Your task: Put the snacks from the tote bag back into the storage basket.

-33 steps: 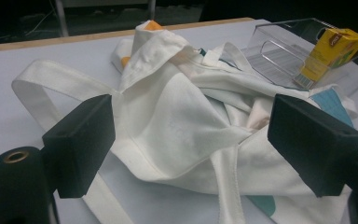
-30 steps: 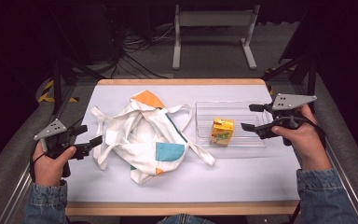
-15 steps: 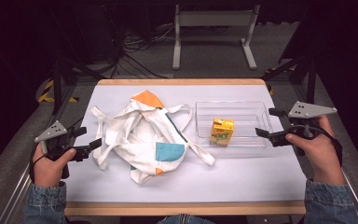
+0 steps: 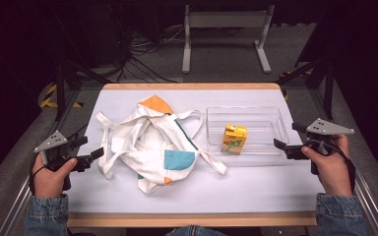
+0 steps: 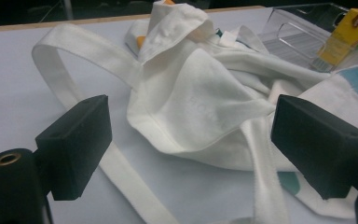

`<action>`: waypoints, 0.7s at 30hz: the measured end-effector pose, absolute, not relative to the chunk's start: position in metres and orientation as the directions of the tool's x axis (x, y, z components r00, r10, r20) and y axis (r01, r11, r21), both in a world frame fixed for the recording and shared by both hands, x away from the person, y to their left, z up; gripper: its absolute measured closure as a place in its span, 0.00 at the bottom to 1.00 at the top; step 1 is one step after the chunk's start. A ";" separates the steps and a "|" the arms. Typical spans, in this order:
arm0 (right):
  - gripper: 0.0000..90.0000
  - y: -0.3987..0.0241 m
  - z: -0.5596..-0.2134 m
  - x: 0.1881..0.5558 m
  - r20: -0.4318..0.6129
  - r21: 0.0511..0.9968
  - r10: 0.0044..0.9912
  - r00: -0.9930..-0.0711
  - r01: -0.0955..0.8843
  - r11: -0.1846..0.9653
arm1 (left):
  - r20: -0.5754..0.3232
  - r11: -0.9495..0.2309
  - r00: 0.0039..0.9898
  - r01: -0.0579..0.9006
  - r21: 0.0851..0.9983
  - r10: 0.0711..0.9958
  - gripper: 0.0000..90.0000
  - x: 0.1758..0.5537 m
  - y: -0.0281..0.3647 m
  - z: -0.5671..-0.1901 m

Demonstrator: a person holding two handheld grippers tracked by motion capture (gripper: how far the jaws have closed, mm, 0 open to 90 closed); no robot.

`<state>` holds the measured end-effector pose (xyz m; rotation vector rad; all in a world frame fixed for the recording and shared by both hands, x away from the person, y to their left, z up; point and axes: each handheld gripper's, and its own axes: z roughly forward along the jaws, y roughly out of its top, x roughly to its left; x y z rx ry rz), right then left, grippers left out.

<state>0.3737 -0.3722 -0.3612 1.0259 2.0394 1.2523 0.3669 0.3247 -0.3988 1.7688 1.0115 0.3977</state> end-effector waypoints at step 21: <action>0.03 -0.390 -0.413 0.354 0.081 0.935 0.874 -0.478 0.341 0.100 | -0.200 -0.108 0.593 0.442 0.890 0.780 0.11 0.374 0.326 -0.416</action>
